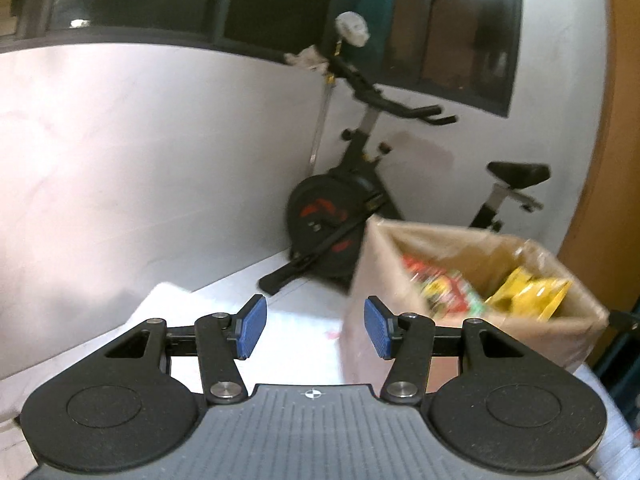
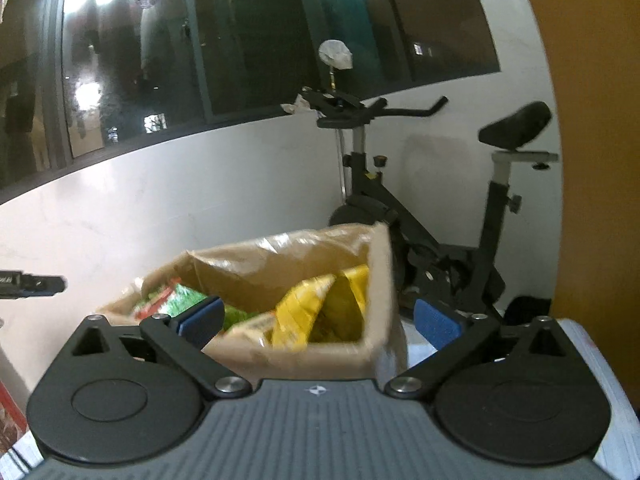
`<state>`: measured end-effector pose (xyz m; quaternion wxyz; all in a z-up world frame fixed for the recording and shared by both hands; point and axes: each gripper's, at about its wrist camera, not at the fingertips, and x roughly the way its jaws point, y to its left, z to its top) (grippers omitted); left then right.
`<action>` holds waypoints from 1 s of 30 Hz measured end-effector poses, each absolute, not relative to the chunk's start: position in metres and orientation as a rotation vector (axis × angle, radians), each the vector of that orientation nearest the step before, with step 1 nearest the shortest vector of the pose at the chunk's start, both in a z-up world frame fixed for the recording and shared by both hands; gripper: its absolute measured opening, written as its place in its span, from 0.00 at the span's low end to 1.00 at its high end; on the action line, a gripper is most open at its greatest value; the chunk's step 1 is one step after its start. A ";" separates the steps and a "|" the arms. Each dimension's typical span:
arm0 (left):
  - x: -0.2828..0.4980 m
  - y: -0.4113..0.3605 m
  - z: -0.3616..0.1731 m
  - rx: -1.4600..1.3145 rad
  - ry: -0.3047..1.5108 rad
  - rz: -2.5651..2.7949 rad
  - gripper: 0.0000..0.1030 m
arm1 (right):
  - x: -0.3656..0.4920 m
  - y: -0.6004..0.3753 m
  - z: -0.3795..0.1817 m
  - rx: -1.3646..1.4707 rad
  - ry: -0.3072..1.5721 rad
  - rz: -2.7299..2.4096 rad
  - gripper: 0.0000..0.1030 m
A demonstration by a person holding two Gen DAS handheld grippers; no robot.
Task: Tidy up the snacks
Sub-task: 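Lower both tools to the remaining snacks on the sheet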
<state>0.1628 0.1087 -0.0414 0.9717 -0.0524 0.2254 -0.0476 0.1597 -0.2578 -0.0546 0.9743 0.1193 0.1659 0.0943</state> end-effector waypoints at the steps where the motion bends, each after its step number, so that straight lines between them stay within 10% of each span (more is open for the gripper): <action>1: 0.159 0.112 -0.047 -0.106 0.463 -0.086 0.55 | 0.156 -0.259 -0.059 0.246 0.342 0.180 1.00; 30: 0.112 0.094 -0.164 -0.155 0.675 -0.108 0.55 | 0.129 -0.256 -0.193 0.336 0.691 0.035 0.90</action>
